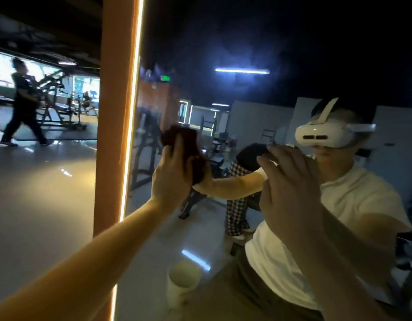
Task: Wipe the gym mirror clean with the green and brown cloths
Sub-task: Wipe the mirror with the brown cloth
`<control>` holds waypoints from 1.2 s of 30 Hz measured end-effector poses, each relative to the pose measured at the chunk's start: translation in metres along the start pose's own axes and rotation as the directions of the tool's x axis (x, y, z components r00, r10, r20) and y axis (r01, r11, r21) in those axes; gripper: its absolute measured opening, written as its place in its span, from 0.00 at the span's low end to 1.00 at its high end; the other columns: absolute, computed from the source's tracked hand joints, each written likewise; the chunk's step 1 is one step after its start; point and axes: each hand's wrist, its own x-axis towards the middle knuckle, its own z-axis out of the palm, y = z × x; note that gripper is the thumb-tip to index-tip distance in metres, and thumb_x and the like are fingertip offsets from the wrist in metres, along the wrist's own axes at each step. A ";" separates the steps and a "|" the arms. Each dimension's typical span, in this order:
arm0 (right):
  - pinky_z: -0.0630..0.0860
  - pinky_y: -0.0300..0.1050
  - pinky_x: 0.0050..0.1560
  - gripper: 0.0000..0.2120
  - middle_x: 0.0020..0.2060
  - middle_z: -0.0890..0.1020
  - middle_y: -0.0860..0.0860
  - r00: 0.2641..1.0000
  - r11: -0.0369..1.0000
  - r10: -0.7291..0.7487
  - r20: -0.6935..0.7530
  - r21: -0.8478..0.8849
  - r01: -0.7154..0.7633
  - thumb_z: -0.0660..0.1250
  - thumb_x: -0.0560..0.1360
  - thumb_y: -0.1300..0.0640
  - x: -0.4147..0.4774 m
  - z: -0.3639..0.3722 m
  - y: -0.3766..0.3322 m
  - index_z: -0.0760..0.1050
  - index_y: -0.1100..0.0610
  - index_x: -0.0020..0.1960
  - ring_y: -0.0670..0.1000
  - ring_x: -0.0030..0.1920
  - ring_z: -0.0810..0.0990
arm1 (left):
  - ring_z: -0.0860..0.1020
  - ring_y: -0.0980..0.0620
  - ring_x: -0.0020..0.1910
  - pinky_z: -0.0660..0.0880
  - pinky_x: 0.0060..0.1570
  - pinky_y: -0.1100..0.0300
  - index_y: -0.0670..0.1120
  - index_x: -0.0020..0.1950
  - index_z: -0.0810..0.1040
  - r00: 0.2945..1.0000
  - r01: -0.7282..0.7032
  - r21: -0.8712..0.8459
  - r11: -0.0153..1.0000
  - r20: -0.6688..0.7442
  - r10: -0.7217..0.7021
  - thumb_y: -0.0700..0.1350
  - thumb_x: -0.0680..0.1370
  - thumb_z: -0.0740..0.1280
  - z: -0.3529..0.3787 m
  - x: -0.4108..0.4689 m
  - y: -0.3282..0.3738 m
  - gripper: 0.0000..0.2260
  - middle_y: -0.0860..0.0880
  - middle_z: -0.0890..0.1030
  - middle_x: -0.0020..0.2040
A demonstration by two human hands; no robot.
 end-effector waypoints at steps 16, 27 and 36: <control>0.69 0.63 0.71 0.20 0.71 0.76 0.60 0.986 0.987 0.163 -0.029 0.009 -0.162 0.60 0.78 0.65 0.057 -0.008 -0.015 0.78 0.63 0.68 0.61 0.72 0.73 | 0.79 0.46 0.36 0.75 0.30 0.55 0.46 0.78 0.65 0.836 -0.545 0.060 0.837 0.124 0.535 0.53 0.83 0.59 -0.003 0.018 0.024 0.25 0.41 0.77 0.52; 0.71 0.62 0.68 0.23 0.71 0.75 0.59 0.984 0.985 0.168 0.052 -0.042 -0.166 0.70 0.73 0.70 0.080 -0.008 -0.014 0.78 0.62 0.68 0.62 0.72 0.72 | 0.80 0.41 0.40 0.69 0.33 0.58 0.39 0.79 0.63 0.996 -0.085 -0.104 0.991 -0.033 0.081 0.52 0.83 0.58 0.001 0.078 0.070 0.28 0.37 0.75 0.57; 0.72 0.66 0.68 0.22 0.69 0.78 0.61 0.995 0.997 0.062 -0.078 0.044 -0.059 0.56 0.78 0.62 0.111 -0.017 0.016 0.77 0.64 0.68 0.63 0.70 0.75 | 0.79 0.46 0.39 0.78 0.35 0.54 0.43 0.73 0.73 0.724 -0.689 0.066 0.722 0.021 0.689 0.50 0.81 0.62 0.012 0.066 0.101 0.22 0.43 0.79 0.49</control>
